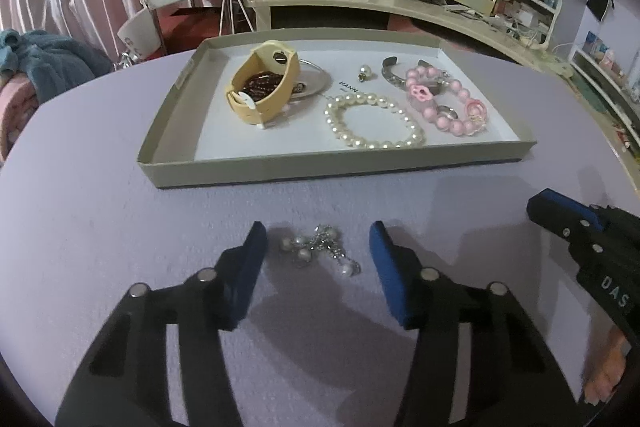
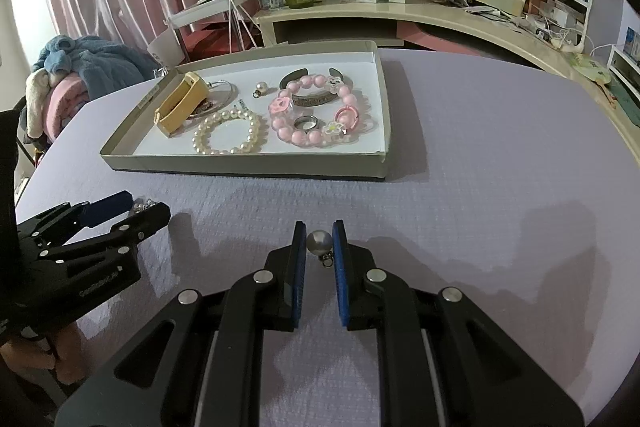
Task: Organize jewelry
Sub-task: 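Grasp the pearl stud with the right tool while the left tool grasps the pearl drop earrings, then carry the pearl stud and drop earrings into the gray tray and open both tools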
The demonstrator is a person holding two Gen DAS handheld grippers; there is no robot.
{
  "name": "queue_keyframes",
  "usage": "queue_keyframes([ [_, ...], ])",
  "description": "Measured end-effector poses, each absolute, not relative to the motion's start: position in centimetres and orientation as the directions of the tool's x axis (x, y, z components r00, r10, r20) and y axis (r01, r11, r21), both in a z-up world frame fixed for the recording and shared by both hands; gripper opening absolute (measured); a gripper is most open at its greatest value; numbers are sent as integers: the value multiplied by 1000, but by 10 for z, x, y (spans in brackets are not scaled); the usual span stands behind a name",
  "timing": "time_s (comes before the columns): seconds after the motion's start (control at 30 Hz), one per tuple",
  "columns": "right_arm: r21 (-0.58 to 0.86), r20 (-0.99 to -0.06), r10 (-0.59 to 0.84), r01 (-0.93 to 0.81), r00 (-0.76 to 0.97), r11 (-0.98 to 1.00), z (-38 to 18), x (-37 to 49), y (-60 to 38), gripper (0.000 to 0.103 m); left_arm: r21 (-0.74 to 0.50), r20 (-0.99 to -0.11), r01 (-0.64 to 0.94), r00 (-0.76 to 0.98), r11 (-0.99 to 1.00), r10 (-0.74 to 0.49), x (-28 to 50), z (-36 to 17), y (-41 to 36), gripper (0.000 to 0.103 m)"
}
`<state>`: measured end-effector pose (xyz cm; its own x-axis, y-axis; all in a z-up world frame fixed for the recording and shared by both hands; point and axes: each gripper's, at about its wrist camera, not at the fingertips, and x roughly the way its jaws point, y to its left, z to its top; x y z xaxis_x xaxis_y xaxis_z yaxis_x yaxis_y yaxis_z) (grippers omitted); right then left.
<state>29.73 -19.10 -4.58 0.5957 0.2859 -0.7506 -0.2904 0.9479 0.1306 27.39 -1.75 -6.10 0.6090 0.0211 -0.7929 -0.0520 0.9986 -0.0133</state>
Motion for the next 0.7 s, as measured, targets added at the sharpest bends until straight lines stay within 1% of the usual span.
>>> queue_keyframes([
  [0.03,132,-750,287,-290,595,948,-46,297,-191,14,-10,-793,-50,609,999,22,275,-61,-18,45],
  [0.07,133,-750,289,-292,595,947,-46,297,-191,14,-9,-792,-47,610,999,21,275,-61,-18,42],
  [0.13,135,-749,292,-295,595,946,-45,297,-190,14,-12,-790,-48,612,999,20,274,-60,-17,28],
  [0.2,135,-748,294,-298,595,945,-45,296,-189,14,-17,-789,-50,614,999,17,274,-59,-15,20],
  [0.23,135,-747,295,-299,595,945,-44,296,-188,14,-19,-789,-53,614,998,17,274,-59,-14,13],
  [0.7,134,-745,298,-304,596,943,-43,296,-186,14,-40,-787,-54,617,998,2,269,-58,-8,11],
])
